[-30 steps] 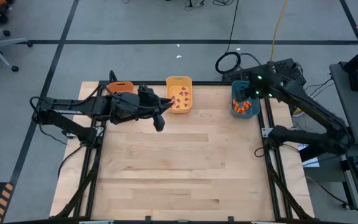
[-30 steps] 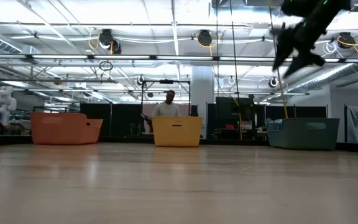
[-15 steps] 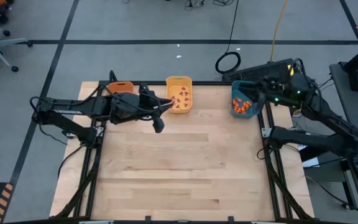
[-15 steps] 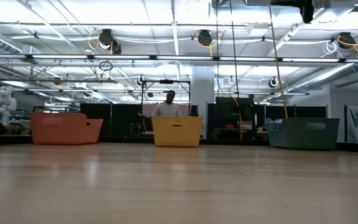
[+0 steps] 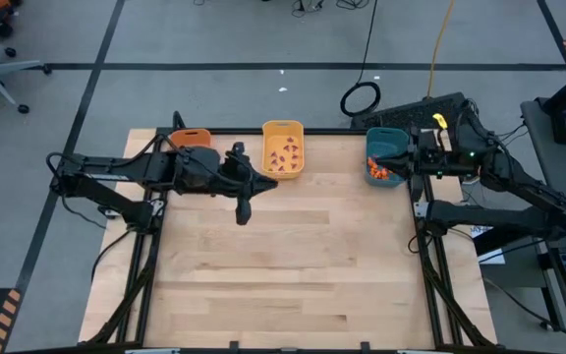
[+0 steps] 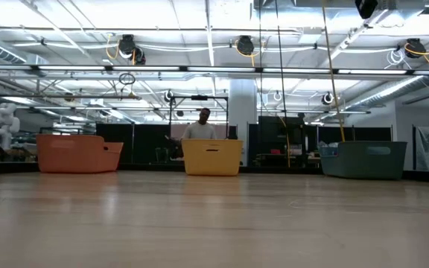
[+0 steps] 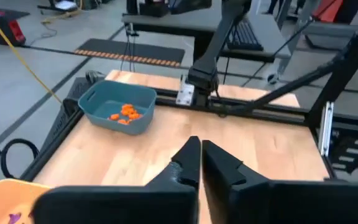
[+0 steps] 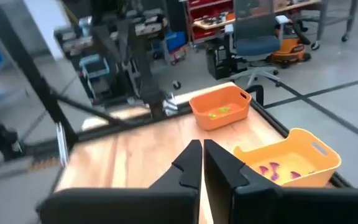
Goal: Sort Halloween decoration
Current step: Return to Home Position
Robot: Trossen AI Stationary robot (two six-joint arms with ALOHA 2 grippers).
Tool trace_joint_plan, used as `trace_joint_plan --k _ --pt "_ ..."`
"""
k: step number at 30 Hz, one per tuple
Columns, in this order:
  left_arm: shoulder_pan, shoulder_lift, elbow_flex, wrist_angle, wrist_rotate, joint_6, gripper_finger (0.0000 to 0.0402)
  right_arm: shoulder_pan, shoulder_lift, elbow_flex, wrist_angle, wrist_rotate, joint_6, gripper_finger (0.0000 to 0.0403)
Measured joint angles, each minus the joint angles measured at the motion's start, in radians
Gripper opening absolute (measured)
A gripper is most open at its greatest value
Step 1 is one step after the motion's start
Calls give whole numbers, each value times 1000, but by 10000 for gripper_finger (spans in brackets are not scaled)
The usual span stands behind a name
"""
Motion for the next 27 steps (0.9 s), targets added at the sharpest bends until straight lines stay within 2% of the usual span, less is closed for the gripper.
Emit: trace_joint_plan --k 5,11,17,22,27 --pt "1 0 0 -71 35 0 5 24 -7 0 -45 -10 -102 1" --pt "1 -2 -29 -57 66 8 1 34 -7 0 -73 -77 -209 0" --pt "-10 -42 -182 -8 62 -27 0 48 -33 -41 -107 -92 -225 0" --pt "-27 -105 -314 92 67 -26 0 70 -112 -153 -63 -147 -211 0" --pt "-38 -217 -468 219 90 -73 0 88 -220 -300 18 -155 -154 0"
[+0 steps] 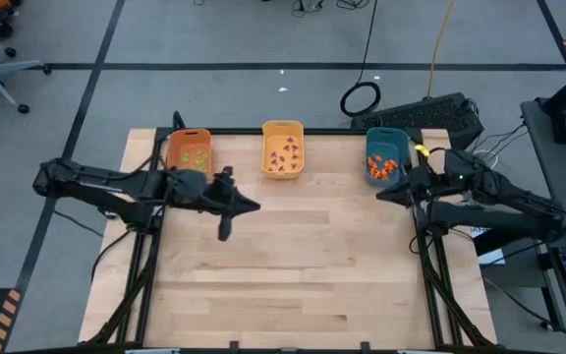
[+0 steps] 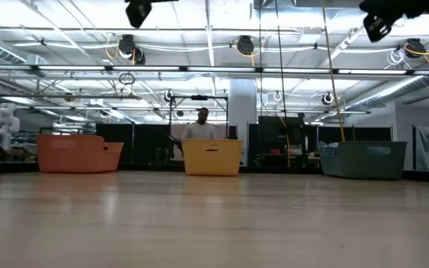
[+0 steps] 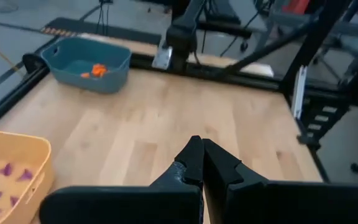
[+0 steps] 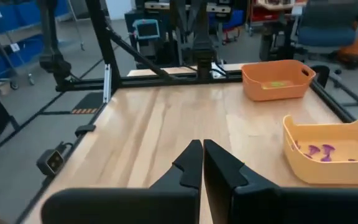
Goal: Sort Halloween decoration
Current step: Return to Home Position
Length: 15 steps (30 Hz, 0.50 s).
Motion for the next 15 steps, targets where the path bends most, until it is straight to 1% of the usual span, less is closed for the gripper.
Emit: trace_joint_plan --k 3,5,9,13,15 --pt "-2 -72 -81 31 -15 -6 0 12 -58 -82 62 0 -55 0" --pt "-3 -108 -121 43 -26 -7 0 15 -88 -131 91 2 -64 0" --pt "-3 -164 -190 52 -50 -20 0 14 -129 -235 157 9 -31 0" --pt "-4 -211 -258 68 -75 -56 0 14 -142 -346 293 9 3 0" --pt "-6 -232 -287 68 -88 -69 0 14 -141 -399 379 28 11 0"
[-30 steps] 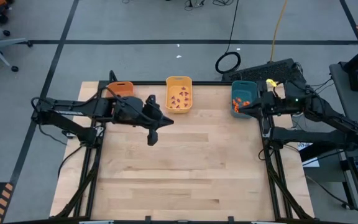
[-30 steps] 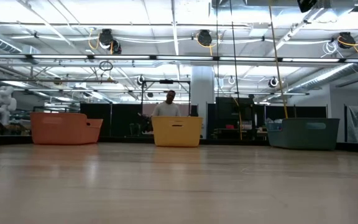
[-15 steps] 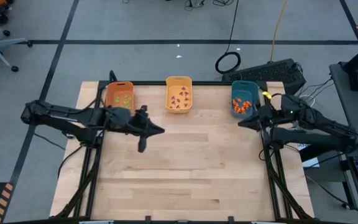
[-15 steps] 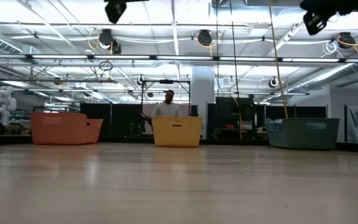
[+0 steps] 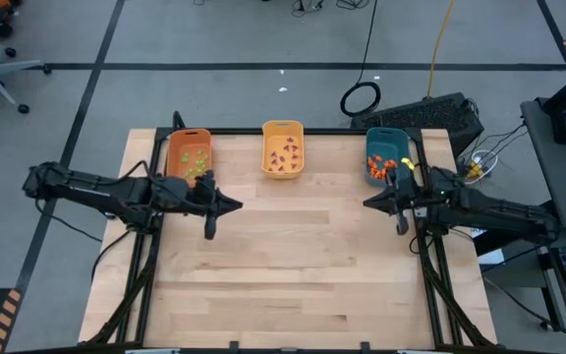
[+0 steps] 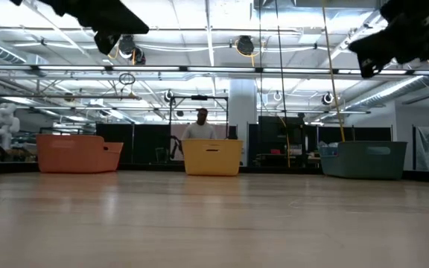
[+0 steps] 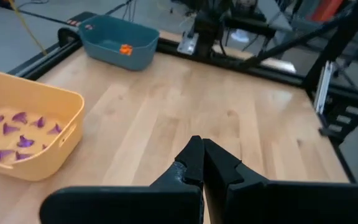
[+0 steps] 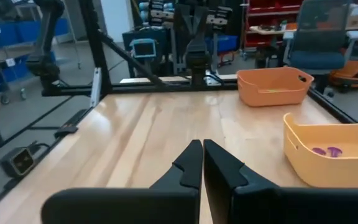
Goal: Sort Halloween decoration
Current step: Return to Home Position
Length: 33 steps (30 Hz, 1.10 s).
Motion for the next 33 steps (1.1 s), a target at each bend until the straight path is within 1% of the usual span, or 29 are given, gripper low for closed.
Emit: trace_joint_plan --k 4,8,14,18,22,25,28,33 --pt "-2 -39 -53 31 -17 -16 0 0 0 -81 100 29 10 0" --pt "-2 -75 -97 54 -35 -17 0 2 -1 -130 155 51 26 0" --pt "-2 -126 -159 53 -50 -42 0 31 -2 -167 158 59 27 0" --pt "-2 -158 -206 48 -51 -68 0 69 -2 -203 202 60 48 0" --pt "-2 -191 -249 100 -52 -85 0 120 -2 -223 238 126 54 0" --pt "-2 -206 -257 94 -51 -93 0 152 -2 -235 257 165 52 0" --pt "-2 -222 -257 89 -52 -82 0 167 -4 -253 262 166 52 0" --pt "-2 -273 -257 28 -63 -63 0 171 -20 -275 268 159 60 0"
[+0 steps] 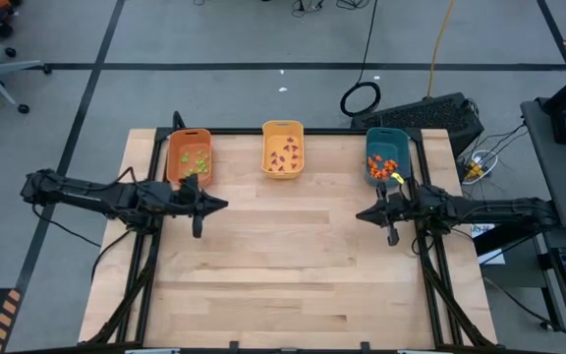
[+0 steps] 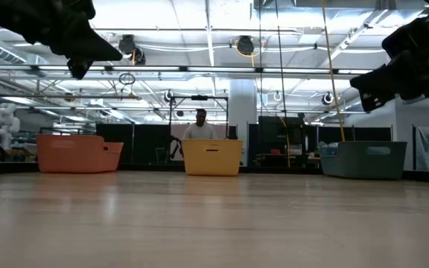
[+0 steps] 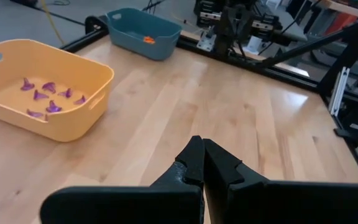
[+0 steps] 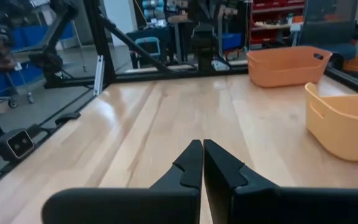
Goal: Sort Halloween decoration
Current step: Return to Home Position
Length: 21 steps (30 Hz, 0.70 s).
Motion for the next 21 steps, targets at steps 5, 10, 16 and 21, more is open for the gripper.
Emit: trace_joint_plan --k 5,10,16,21 --pt "0 -46 -5 -39 -18 2 0 -1 -18 0 -8 0 -11 0" --pt "0 -94 -111 45 -32 -4 0 -1 -18 0 -16 0 -4 0" --pt "0 -128 -268 231 -32 -28 0 -1 -18 0 -34 0 11 0" --pt "0 -135 -343 328 -6 -27 0 -1 -18 -1 -40 -29 9 0"
